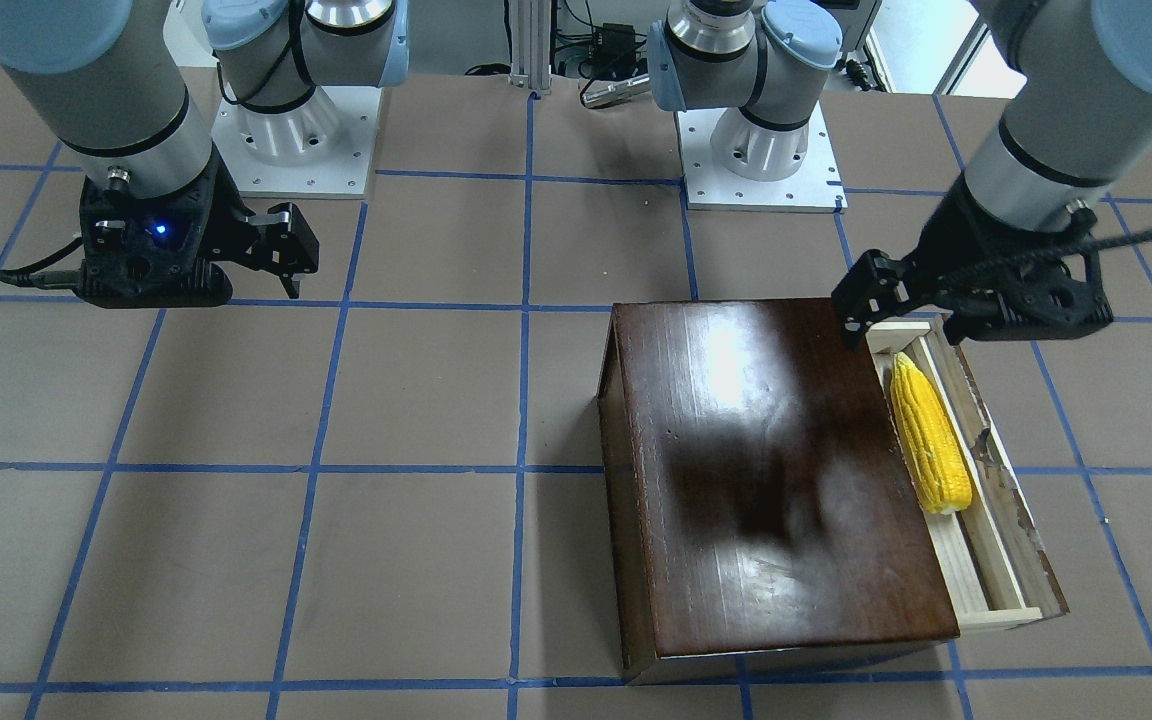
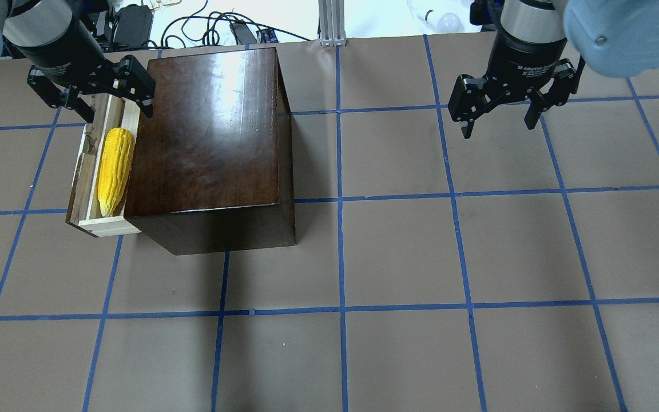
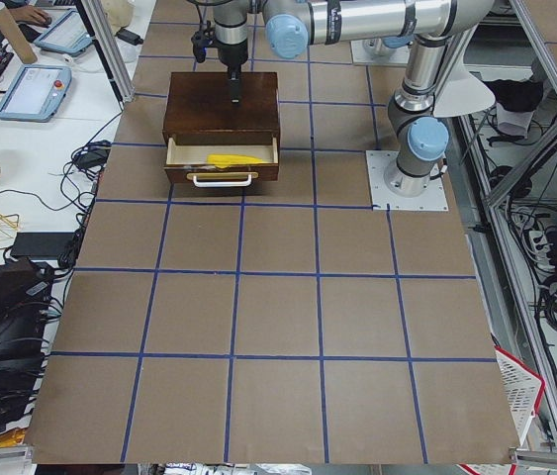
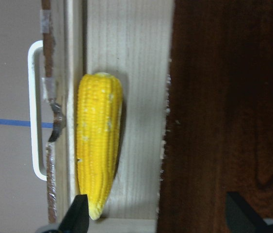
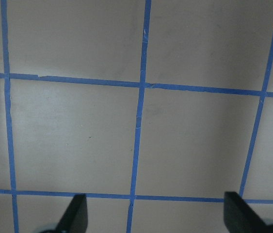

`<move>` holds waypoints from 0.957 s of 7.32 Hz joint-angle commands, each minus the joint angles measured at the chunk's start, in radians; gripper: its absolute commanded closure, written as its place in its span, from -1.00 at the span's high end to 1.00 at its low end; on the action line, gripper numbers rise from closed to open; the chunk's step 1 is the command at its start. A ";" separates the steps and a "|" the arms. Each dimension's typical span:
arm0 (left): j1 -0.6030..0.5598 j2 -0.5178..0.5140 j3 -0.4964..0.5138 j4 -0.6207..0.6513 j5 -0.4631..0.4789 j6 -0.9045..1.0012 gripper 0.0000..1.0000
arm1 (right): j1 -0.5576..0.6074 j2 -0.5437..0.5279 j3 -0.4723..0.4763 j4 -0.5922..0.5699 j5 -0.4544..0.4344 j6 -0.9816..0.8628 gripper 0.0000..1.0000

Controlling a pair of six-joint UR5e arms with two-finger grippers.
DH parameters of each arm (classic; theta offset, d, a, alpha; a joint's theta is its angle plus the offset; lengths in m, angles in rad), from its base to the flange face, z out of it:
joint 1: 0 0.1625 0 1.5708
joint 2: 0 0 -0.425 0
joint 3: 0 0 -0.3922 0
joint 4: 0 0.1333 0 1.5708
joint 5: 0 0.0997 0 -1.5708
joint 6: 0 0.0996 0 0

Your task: Open drawer and put corn inside

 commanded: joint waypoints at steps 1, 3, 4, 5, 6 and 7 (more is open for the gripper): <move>-0.097 0.047 -0.011 -0.014 0.004 -0.025 1.00 | 0.001 0.000 0.000 0.000 0.000 0.000 1.00; -0.122 0.058 0.001 -0.050 0.003 -0.025 1.00 | -0.001 0.001 0.000 0.000 0.000 0.000 1.00; -0.123 0.067 0.002 -0.081 0.003 -0.025 1.00 | -0.001 0.000 0.000 0.000 0.000 0.000 1.00; -0.122 0.072 0.006 -0.081 -0.002 -0.025 1.00 | 0.001 0.000 0.000 0.000 0.000 0.000 1.00; -0.120 0.067 0.012 -0.083 -0.002 -0.027 1.00 | -0.001 0.000 0.000 0.000 0.000 0.000 1.00; -0.120 0.063 0.012 -0.081 0.000 -0.027 1.00 | 0.001 0.000 0.000 0.000 0.000 0.000 1.00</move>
